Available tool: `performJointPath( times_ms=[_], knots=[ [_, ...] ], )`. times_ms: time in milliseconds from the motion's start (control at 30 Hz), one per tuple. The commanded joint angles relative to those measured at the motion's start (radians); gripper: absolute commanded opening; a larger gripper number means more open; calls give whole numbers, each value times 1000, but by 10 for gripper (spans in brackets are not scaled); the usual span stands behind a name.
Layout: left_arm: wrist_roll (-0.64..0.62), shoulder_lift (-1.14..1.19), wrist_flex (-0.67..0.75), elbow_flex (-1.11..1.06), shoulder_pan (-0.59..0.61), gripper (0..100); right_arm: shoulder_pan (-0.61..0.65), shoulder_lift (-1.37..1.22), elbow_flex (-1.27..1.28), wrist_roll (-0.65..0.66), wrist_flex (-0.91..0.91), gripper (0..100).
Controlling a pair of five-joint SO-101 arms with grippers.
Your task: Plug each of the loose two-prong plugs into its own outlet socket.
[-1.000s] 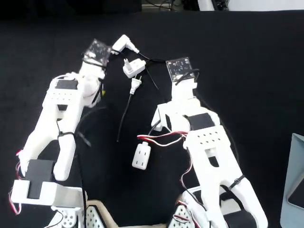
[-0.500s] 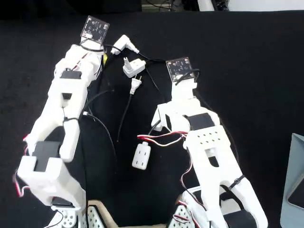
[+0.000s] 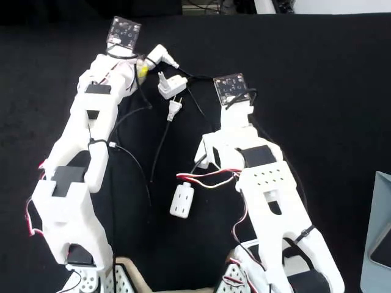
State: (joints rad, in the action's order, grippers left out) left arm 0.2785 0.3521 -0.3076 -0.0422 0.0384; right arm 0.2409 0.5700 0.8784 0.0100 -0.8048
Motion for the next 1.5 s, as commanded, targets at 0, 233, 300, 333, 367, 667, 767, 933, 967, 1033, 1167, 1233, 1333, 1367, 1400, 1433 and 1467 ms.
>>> performJointPath(
  times_ms=[0, 233, 300, 333, 367, 667, 767, 933, 967, 1033, 1167, 1233, 1333, 1367, 1400, 1433, 1467],
  knots=[
    [-38, -147, -20, -48, -4, 323, -14, 19, -5, -8, 20, 15],
    [-35, -408, -222, -170, 12, 322, -14, 19, -5, -8, 18, 16],
    [-34, -486, -276, -214, 22, 321, -14, 19, -5, -8, 15, 16],
    [-35, -525, -304, -242, 33, 321, -14, 19, -5, -8, 14, 16],
    [-34, -560, -328, -274, 39, 321, -12, 19, -5, -8, 12, 16],
    [-32, -816, -436, -596, 12, 326, -14, 19, -5, -8, 5, 91],
    [-32, -852, -434, -684, -16, 326, -9, 19, -7, -8, -37, 110],
    [-32, -891, -436, -783, -4, 326, 23, 19, -4, -8, -46, 110],
    [-32, -901, -436, -806, 12, 326, 38, 19, -1, -9, -44, 112],
    [-35, -928, -434, -851, 39, 326, 75, 18, -2, -48, -37, 113],
    [-38, -1002, -428, -932, 136, 323, 147, 16, -28, -184, 32, 113],
    [-40, -1040, -428, -970, 189, 322, 193, -4, -44, -213, 81, 112],
    [-86, -1088, -427, -1027, 251, 322, 267, -108, -99, -270, 146, 111],
    [-104, -1100, -427, -1044, 266, 322, 288, -157, -127, -290, 161, 111],
    [-115, -1111, -427, -1058, 278, 322, 304, -214, -159, -308, 169, 111],
    [-123, -1119, -427, -1072, 288, 322, 316, -275, -197, -322, 170, 111],
    [-121, -1126, -427, -1082, 294, 322, 324, -335, -236, -338, 170, 112]
  ],
)
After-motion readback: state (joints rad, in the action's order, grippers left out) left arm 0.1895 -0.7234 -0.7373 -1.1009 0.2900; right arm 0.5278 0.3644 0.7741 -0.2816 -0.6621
